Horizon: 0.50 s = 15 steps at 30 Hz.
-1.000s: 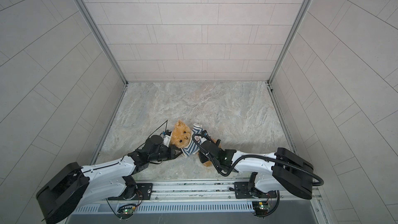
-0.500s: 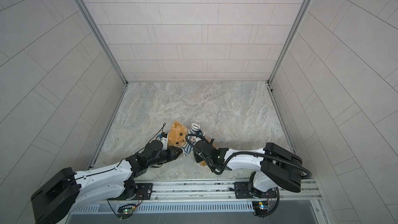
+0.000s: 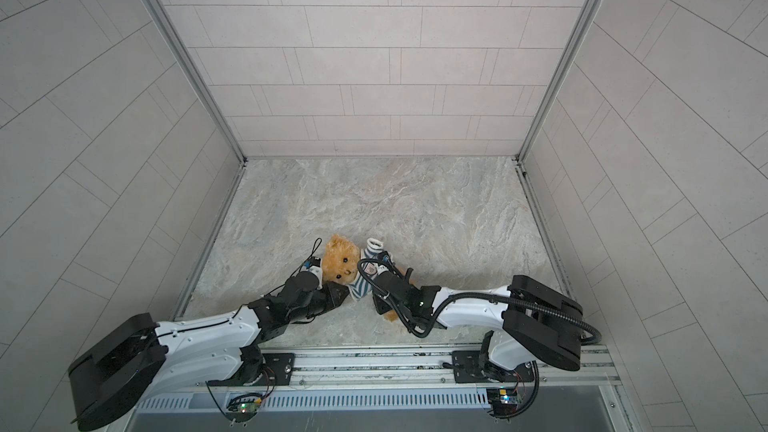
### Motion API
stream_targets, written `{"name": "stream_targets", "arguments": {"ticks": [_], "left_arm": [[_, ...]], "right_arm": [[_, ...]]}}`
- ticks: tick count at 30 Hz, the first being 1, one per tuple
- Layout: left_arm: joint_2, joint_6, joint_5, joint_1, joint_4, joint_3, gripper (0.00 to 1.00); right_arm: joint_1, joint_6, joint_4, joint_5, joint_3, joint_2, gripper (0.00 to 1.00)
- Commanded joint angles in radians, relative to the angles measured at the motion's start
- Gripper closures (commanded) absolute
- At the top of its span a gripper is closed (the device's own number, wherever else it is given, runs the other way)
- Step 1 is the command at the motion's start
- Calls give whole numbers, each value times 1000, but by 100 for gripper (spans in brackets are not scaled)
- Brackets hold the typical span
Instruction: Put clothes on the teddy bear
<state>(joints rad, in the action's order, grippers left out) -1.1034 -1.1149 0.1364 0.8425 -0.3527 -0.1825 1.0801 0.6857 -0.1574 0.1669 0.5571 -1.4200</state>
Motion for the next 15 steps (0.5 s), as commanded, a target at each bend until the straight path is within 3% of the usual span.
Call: {"name": "stream_targets", "arguments": {"ticks": [1, 15], "left_arm": [[-30, -15, -8, 12, -54, 9, 73], [-173, -47, -14, 46, -198, -18, 75]], "right_arm": [[9, 26, -7, -3, 5, -23, 100], [9, 33, -19, -12, 1, -32, 100]]}}
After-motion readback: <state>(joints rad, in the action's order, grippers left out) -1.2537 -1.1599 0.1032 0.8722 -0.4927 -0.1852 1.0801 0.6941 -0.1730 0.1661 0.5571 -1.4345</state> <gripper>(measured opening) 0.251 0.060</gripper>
